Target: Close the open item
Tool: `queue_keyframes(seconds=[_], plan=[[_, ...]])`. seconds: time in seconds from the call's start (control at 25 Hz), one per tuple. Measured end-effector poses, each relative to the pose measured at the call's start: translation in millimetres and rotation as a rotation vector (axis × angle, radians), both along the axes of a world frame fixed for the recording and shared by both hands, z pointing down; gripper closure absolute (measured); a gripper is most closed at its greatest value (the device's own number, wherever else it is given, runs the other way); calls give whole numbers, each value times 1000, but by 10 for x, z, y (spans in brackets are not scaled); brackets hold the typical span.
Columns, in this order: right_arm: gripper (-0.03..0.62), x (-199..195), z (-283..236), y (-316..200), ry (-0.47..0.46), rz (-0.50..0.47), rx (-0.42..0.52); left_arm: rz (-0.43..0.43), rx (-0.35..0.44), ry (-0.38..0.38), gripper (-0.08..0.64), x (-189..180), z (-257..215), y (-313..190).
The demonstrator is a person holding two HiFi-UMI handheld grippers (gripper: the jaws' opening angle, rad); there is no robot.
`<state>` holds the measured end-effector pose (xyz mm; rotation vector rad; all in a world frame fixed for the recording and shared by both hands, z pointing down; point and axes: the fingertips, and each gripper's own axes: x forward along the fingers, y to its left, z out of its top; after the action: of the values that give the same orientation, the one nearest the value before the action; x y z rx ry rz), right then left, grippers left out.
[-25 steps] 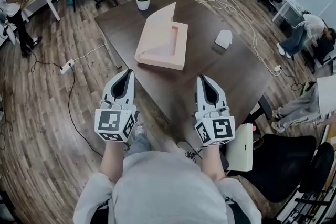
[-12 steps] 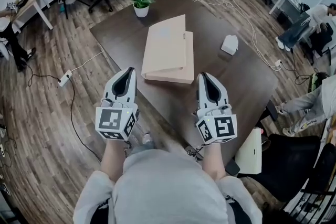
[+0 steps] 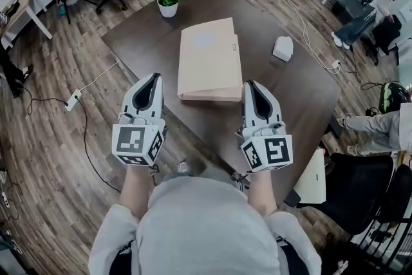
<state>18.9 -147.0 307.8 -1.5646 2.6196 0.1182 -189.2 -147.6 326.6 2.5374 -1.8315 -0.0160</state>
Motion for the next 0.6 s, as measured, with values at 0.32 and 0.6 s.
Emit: queue_keyframes(seconds=[0.32, 0.6], plan=[[578, 113, 71, -47, 20, 52, -27, 46, -20, 10, 546, 89, 111, -140], [578, 206, 119, -150, 29, 64, -42, 55, -50, 8, 546, 182, 236, -253]])
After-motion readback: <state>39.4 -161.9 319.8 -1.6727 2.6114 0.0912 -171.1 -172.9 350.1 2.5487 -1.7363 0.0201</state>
